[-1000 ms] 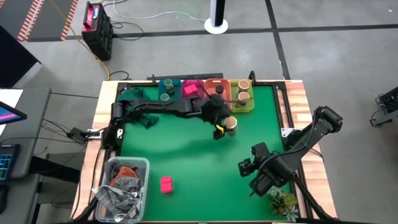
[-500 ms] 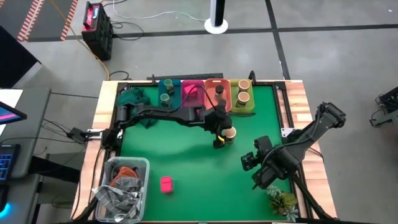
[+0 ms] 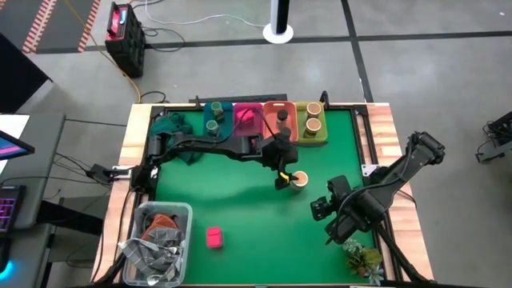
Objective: Sort spices by type
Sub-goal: Put the gold spice bottle into the yellow bin, then put the red spice can into the pink bin
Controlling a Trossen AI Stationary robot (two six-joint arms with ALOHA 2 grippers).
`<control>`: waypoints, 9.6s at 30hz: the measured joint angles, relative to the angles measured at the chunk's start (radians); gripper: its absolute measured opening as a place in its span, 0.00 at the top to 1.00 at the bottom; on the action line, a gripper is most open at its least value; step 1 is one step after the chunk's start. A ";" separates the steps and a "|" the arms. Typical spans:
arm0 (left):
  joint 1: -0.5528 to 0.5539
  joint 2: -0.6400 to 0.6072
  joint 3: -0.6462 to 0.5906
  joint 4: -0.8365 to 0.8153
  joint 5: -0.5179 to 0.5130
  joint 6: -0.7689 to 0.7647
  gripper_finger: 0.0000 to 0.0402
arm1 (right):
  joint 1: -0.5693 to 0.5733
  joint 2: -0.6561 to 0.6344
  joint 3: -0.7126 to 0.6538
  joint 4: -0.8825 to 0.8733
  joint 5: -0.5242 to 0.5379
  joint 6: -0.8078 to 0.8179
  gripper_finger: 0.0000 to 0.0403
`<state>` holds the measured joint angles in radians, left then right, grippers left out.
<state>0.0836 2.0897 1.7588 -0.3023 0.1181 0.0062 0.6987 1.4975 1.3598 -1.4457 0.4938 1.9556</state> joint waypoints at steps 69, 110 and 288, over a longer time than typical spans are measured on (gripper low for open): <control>0.260 -0.651 -0.047 -0.559 -0.267 0.160 0.27 | -0.658 0.263 -0.007 0.281 -0.533 -1.308 0.03; 0.498 -0.649 -0.047 -0.398 -0.085 0.301 0.27 | -1.261 -0.220 -0.006 0.230 -0.365 -1.292 0.27; -0.652 -0.272 -0.273 -0.734 -0.062 0.566 0.27 | -0.528 -0.202 -0.004 0.220 0.061 -0.924 0.04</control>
<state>-0.5685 1.8179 1.4857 -1.0359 0.0564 0.5721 0.1703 1.2957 1.3556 -1.2259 0.5552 1.0313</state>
